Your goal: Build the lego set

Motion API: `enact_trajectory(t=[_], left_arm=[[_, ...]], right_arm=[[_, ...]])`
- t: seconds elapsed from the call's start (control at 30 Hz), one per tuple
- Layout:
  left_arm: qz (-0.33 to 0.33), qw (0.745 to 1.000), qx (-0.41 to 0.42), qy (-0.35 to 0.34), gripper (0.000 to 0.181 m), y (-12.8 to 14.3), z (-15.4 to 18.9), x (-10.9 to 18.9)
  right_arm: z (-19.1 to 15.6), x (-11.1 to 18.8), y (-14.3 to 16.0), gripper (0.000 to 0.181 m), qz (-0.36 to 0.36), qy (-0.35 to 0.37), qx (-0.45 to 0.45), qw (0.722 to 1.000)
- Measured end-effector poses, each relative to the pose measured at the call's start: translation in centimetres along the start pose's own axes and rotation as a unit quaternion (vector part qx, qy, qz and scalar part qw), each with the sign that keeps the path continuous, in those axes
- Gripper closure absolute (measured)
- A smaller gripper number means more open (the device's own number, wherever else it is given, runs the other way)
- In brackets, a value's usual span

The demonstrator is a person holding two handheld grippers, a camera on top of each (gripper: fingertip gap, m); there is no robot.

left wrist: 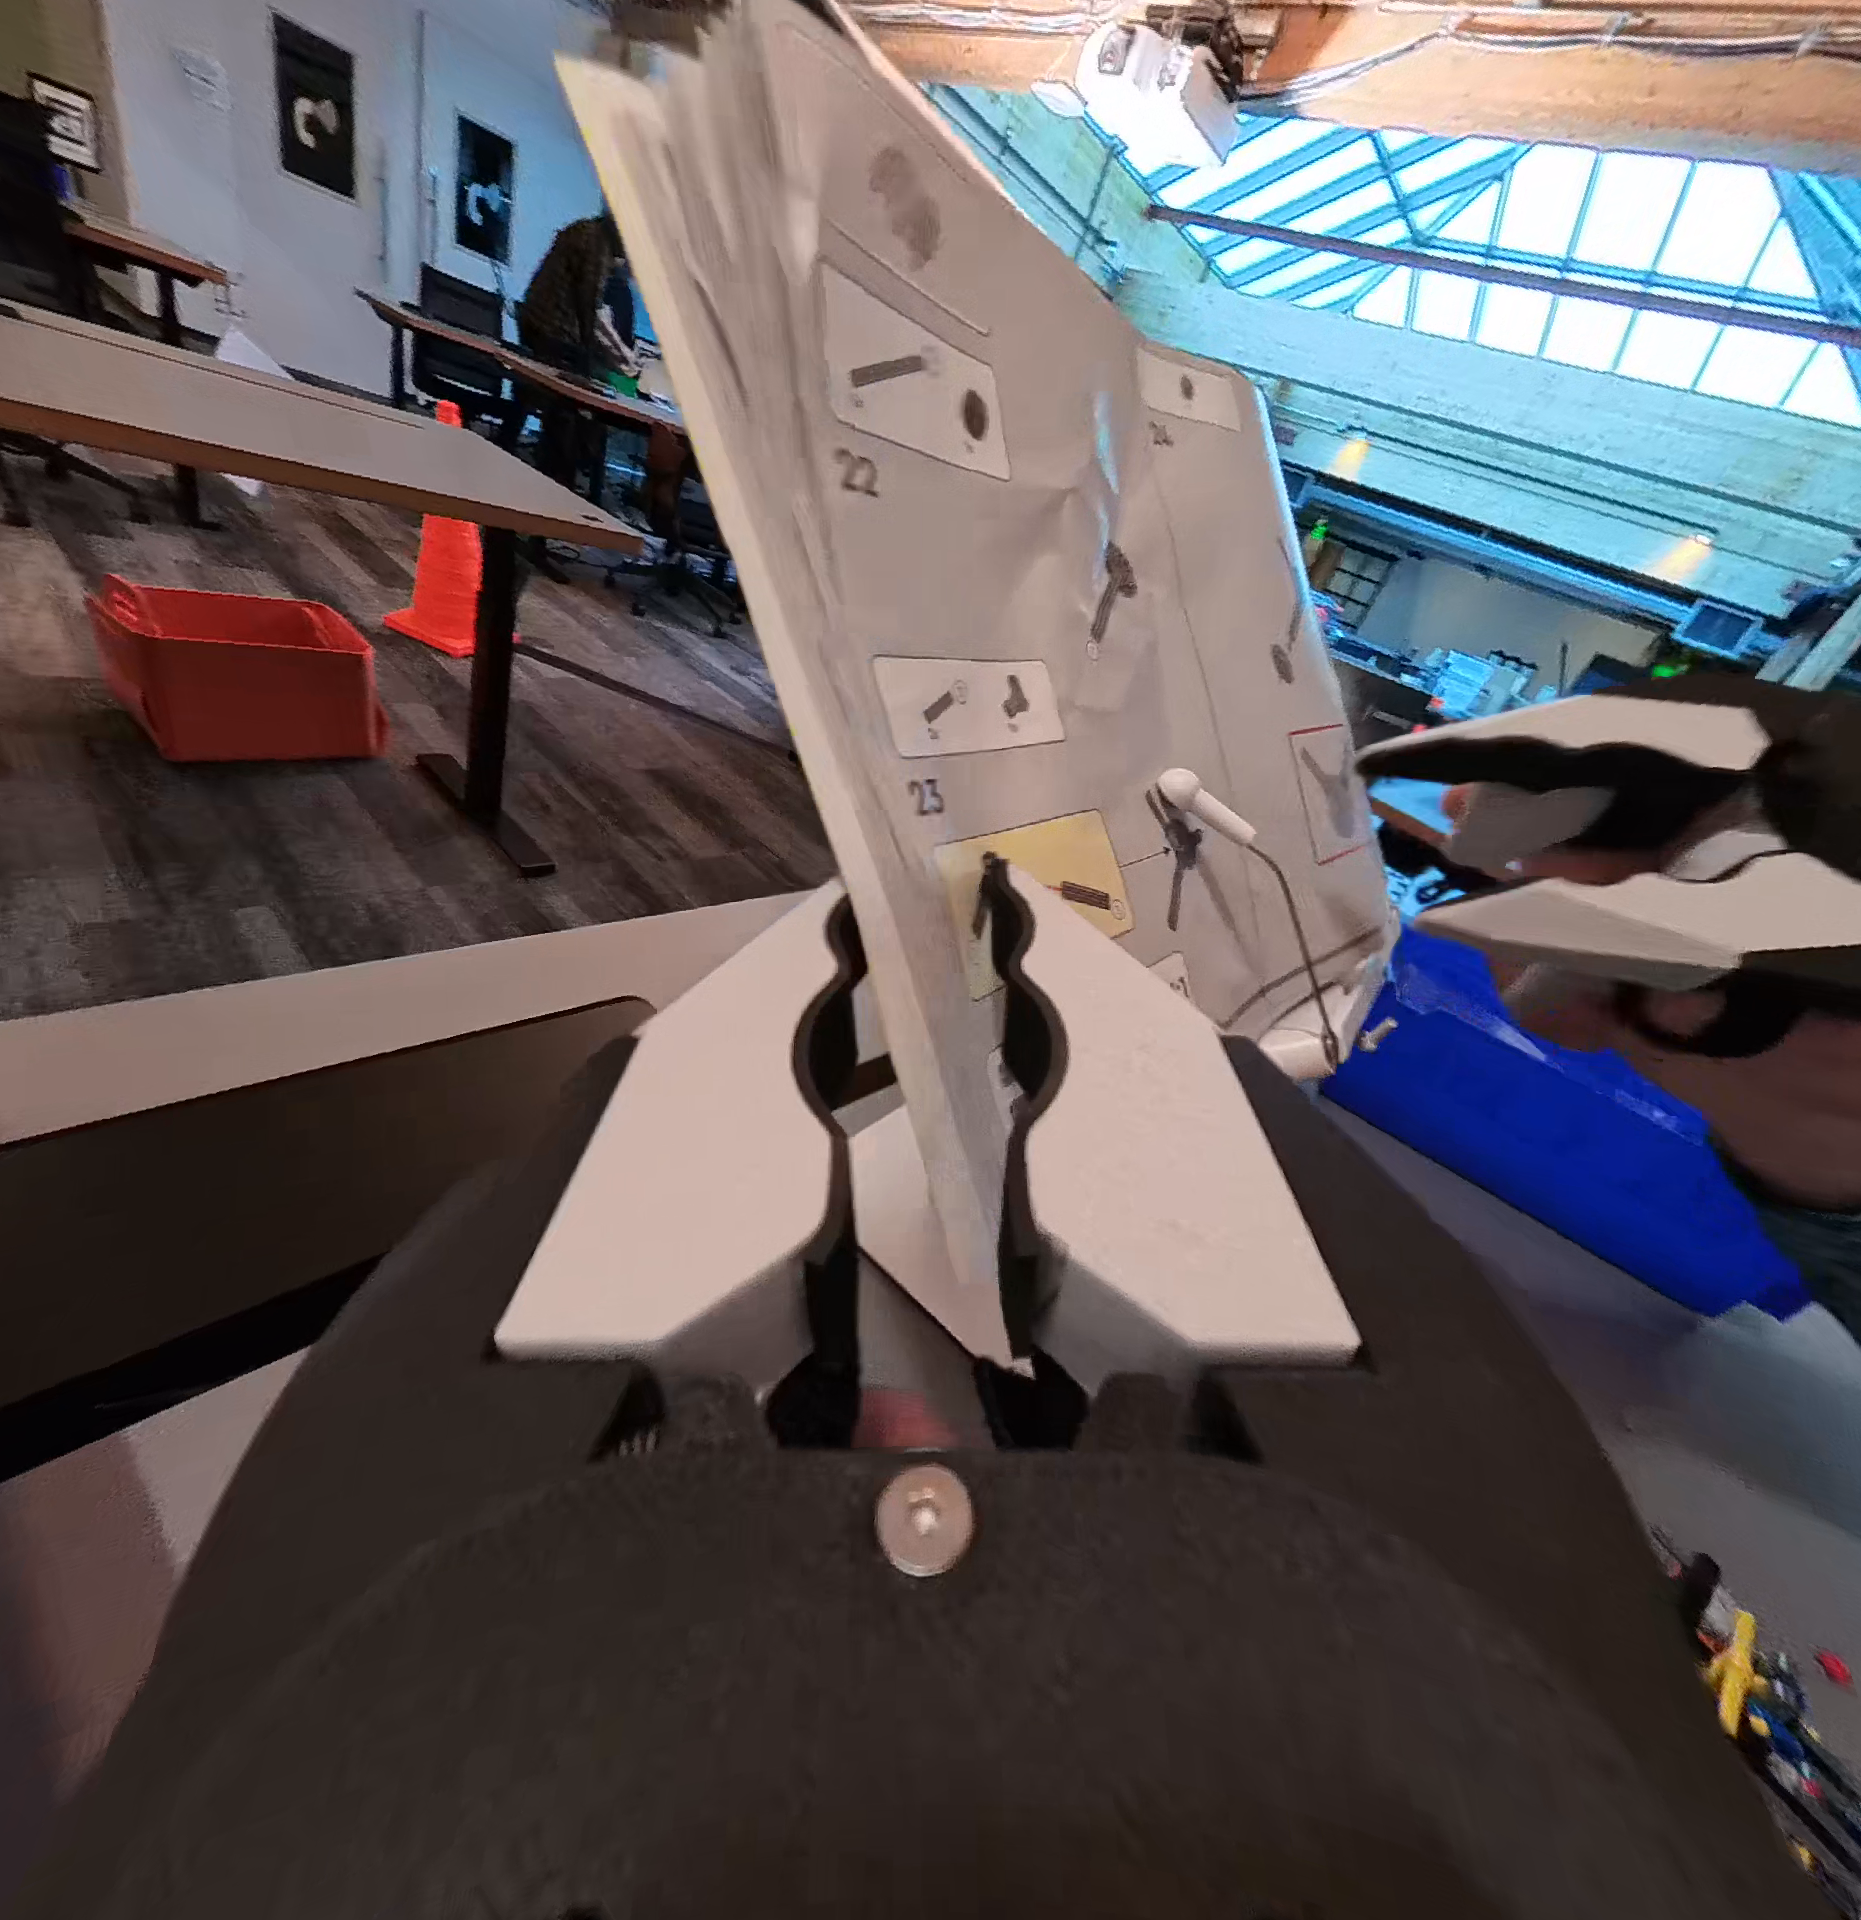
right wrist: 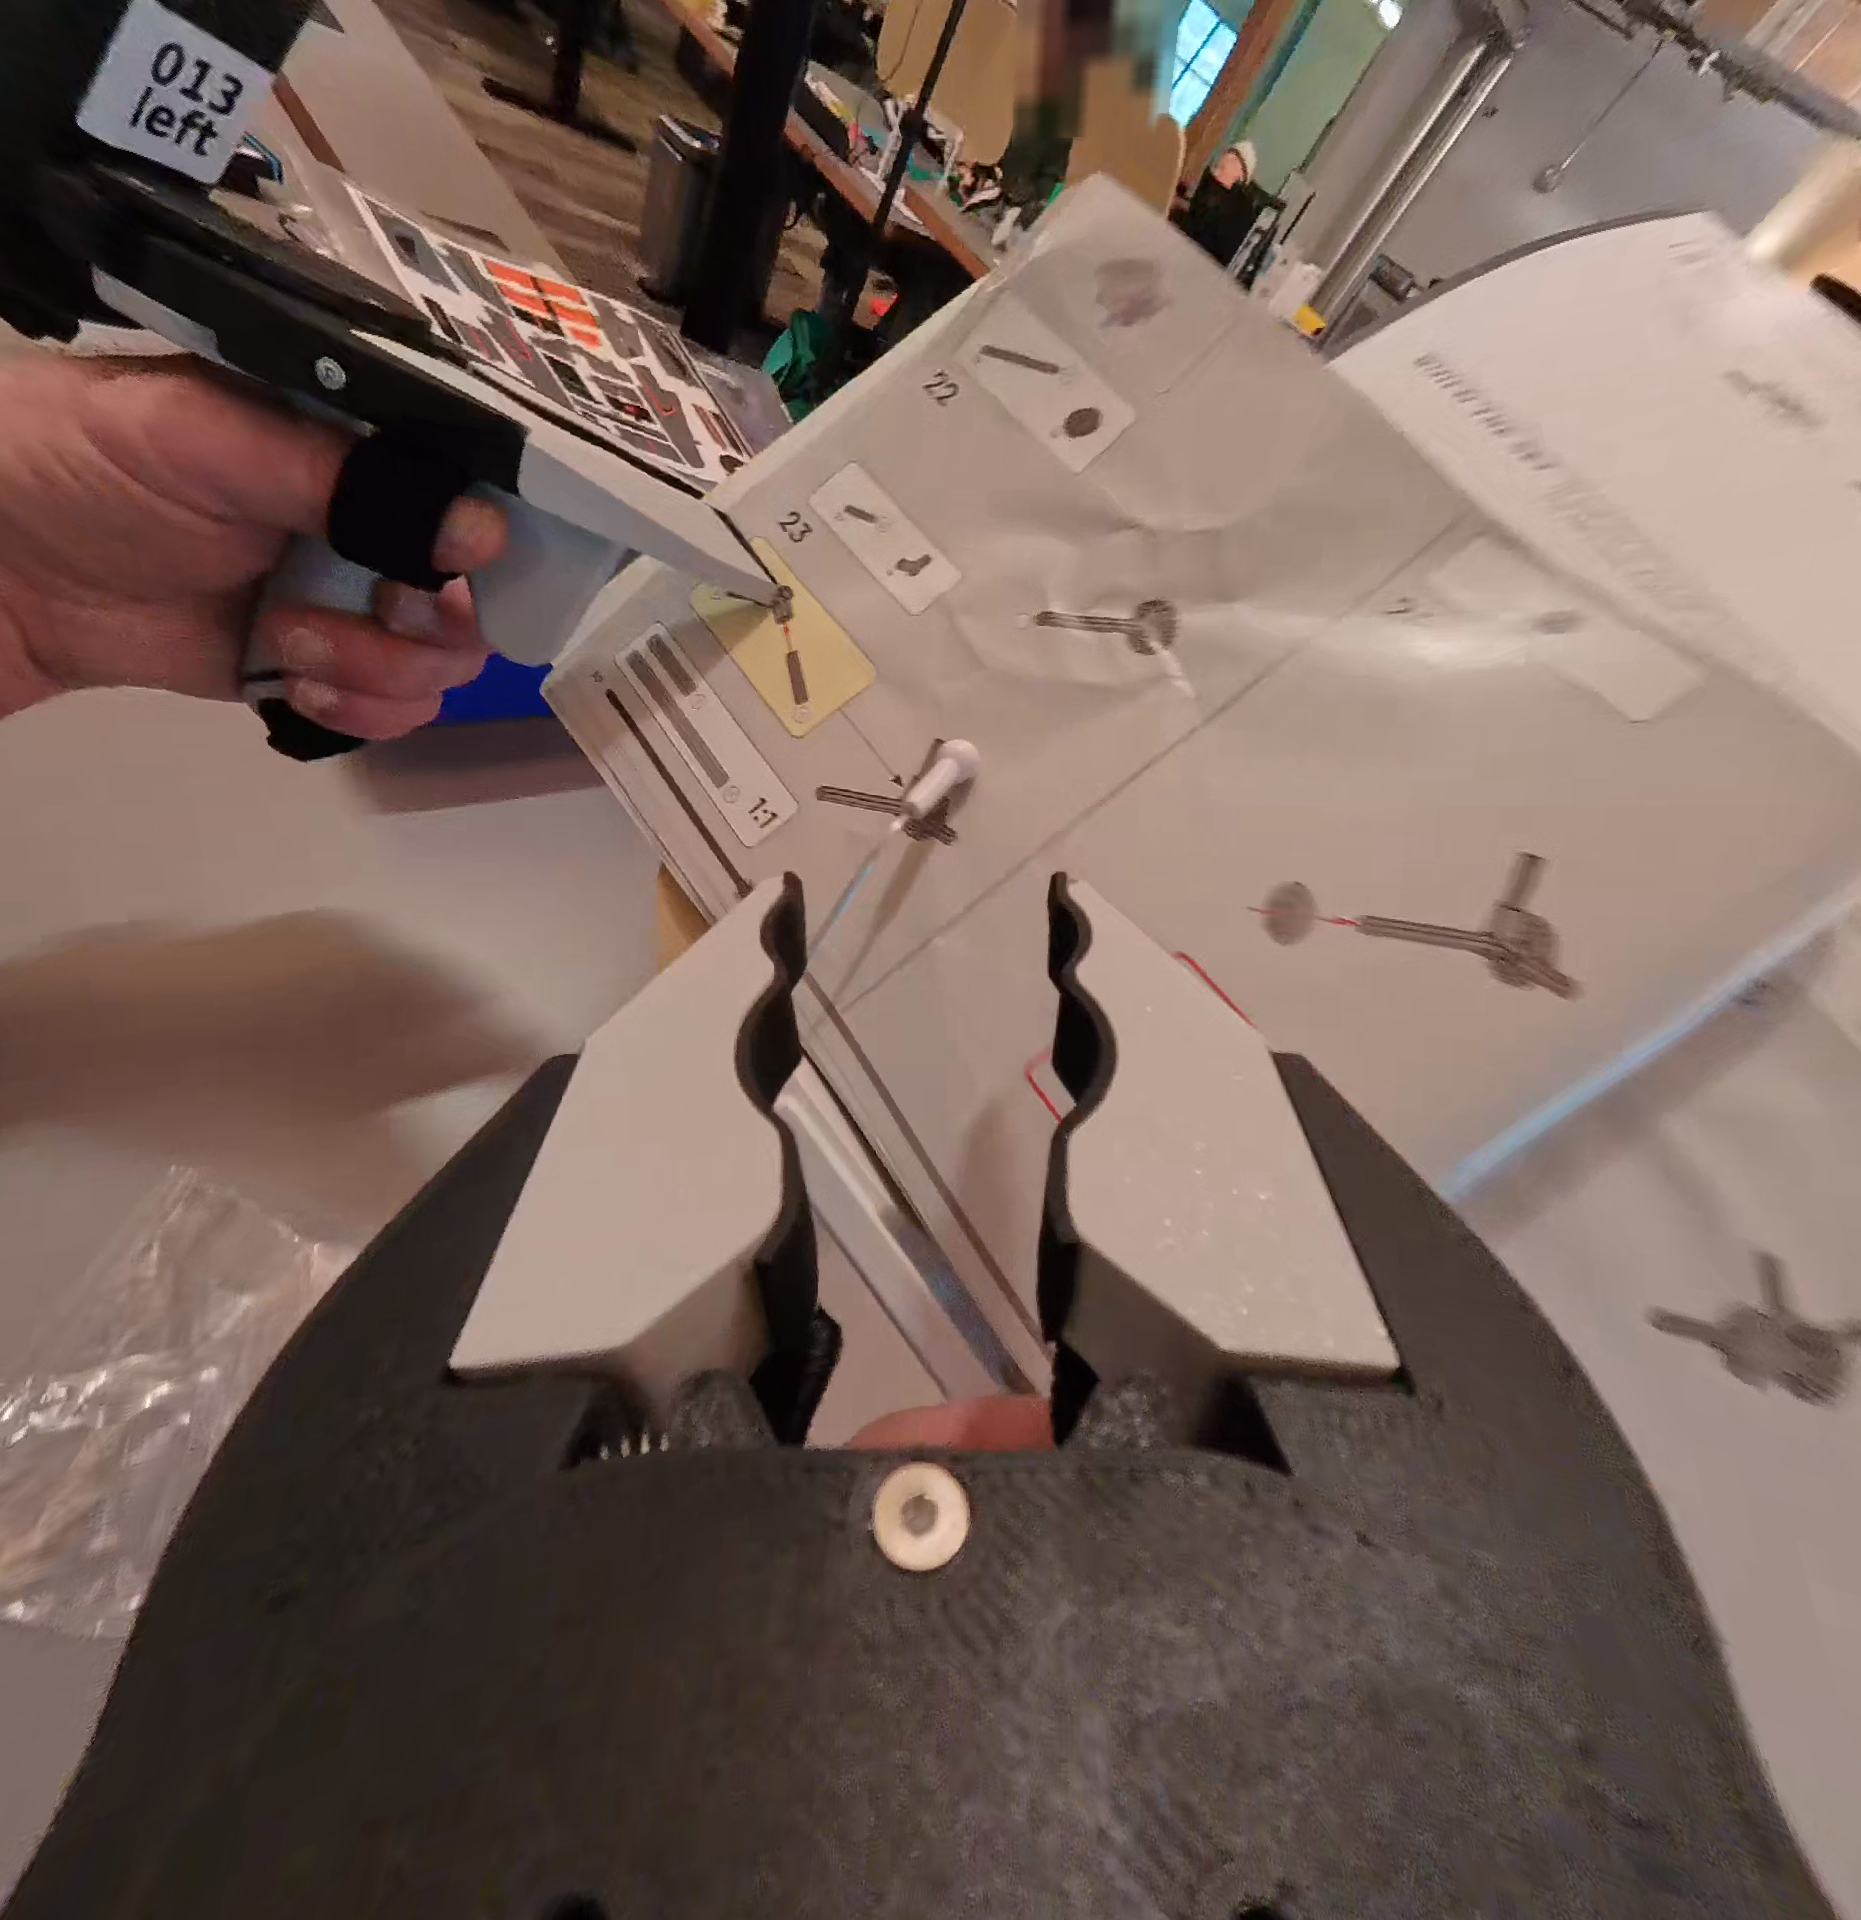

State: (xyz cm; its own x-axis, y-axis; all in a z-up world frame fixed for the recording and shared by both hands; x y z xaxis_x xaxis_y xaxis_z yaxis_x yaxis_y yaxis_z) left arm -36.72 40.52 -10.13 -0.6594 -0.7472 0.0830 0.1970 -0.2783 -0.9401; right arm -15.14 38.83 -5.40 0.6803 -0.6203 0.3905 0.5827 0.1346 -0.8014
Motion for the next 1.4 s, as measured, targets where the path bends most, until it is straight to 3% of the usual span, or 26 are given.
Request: enact_trajectory(t=[0.17,0.27,0.4,0.5,0.6,0.73,0.8,0.9,1.03,1.17,1.3,1.4], left_arm=[[0.050,0.995,-0.034,-0.082,0.124,-1.7,0.9,3.3],[0.036,0.983,-0.104,-0.150,0.115,-2.2,2.9,5.7],[0.001,0.967,-0.176,-0.183,0.120,-1.0,7.1,7.2],[-0.063,0.964,-0.210,-0.153,0.128,2.3,10.8,6.0],[-0.180,0.945,-0.239,-0.132,0.130,7.7,13.1,4.2],[-0.326,0.907,-0.227,-0.137,0.122,14.6,12.6,2.8],[-0.391,0.892,-0.186,-0.132,0.108,17.3,11.4,2.7],[-0.414,0.891,-0.148,-0.112,0.119,19.0,10.5,2.4],[-0.427,0.888,-0.137,-0.106,0.153,20.6,9.9,1.5],[-0.407,0.897,-0.122,-0.120,0.181,20.8,10.2,1.0],[-0.393,0.912,-0.057,-0.105,0.181,21.2,11.0,1.2],[-0.384,0.919,-0.010,-0.091,0.181,20.9,11.8,1.4]], right_arm=[[1.9,7.5,2.5,0.156,-0.028,-0.016,0.012,0.999],[2.3,11.5,7.6,0.159,-0.108,-0.055,0.004,0.993],[1.1,15.5,15.2,0.162,-0.185,-0.078,-0.041,0.979],[-1.8,17.2,19.5,0.158,-0.211,-0.099,-0.075,0.969],[-4.2,17.6,22.3,0.158,-0.219,-0.086,-0.115,0.965],[-6.1,17.7,24.8,0.160,-0.207,-0.091,-0.173,0.959],[-6.9,17.6,25.8,0.160,-0.208,-0.101,-0.182,0.956],[-7.5,17.5,26.4,0.161,-0.201,-0.112,-0.187,0.955],[-8.4,17.0,26.0,0.165,-0.186,-0.130,-0.186,0.956],[-10.1,16.1,23.4,0.166,-0.134,-0.160,-0.143,0.967],[-12.5,14.9,19.4,0.156,-0.068,-0.153,-0.001,0.986],[-15.4,14.2,16.9,0.147,-0.026,-0.139,0.151,0.978]])
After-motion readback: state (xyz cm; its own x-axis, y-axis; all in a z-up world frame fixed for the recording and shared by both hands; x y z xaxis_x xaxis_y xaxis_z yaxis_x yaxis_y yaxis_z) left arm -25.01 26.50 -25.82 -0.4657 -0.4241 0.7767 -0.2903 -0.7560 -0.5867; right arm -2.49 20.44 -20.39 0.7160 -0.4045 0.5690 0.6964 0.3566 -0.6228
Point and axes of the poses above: each gripper's, where its closed fingertips meet, x back along the fingers, y out of its underside, z = x × y across the jaws, the point moved 7 cm from there along x, back along the fingers, and after that the axes turned 7 degrees about -z, right-handed, at the moved point
